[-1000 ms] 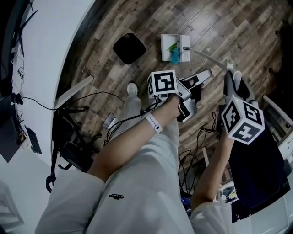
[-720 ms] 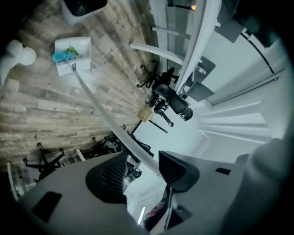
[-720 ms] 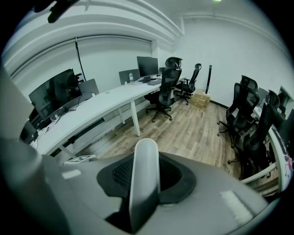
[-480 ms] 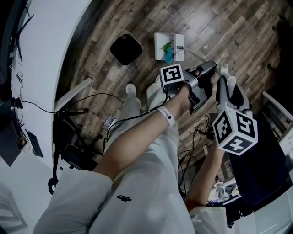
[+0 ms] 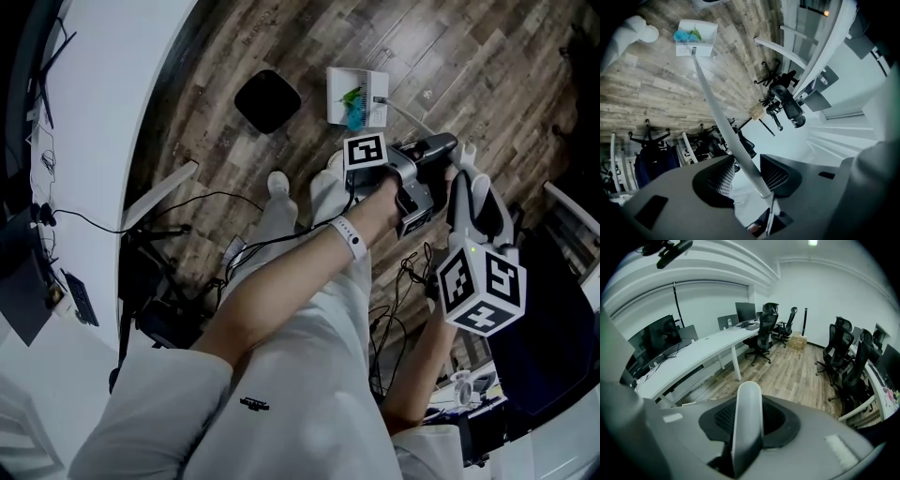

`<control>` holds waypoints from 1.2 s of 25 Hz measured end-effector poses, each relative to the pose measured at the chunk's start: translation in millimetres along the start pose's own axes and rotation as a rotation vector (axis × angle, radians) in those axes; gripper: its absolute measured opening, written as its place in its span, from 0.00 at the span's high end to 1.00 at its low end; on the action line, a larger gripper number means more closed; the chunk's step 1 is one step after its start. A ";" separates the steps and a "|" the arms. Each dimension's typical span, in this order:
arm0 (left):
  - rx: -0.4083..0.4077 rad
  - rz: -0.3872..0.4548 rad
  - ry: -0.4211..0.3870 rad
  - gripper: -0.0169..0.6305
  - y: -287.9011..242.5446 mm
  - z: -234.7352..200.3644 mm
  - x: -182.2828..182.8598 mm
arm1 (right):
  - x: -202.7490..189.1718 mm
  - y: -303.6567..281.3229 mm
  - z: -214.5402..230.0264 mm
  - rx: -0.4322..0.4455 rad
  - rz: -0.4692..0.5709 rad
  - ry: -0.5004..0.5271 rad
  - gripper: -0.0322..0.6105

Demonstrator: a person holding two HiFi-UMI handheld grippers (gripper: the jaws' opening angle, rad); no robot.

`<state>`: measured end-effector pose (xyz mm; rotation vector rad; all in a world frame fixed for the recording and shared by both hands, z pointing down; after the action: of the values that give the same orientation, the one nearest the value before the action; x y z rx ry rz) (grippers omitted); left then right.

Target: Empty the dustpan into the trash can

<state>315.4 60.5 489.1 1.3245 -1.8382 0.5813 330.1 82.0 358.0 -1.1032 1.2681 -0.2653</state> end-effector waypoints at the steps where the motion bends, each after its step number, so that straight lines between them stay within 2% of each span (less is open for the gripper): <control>1: 0.007 0.001 0.015 0.71 3.0 0.2 -2.1 | -1.7 3.6 -1.2 -0.002 0.003 0.001 0.77; 7: 0.013 -0.024 0.005 0.72 23.4 13.7 -16.8 | -5.7 31.6 -13.0 0.001 0.041 -0.013 0.77; 14: -0.004 -0.066 -0.049 0.73 53.1 43.7 -46.0 | -7.5 83.3 -31.2 0.010 0.130 -0.051 0.77; 23: -0.031 -0.118 -0.103 0.73 74.9 85.3 -77.7 | 4.4 134.3 -52.4 0.032 0.234 -0.037 0.77; 30: -0.076 -0.155 -0.155 0.74 126.2 110.8 -107.1 | -13.2 191.0 -81.8 0.070 0.321 0.001 0.77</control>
<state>177.7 84.7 347.3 1.4797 -1.8401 0.3313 181.0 144.4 226.9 -0.8248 1.4034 -0.0676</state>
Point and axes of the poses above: the fingertips, and each gripper's own axes: y backward along the fingers, z to its right, x out of its top, the point moved 3 cm from there along y, backward along the fingers, and after that the axes turned 14 degrees about -x, right-handed, at the moved point
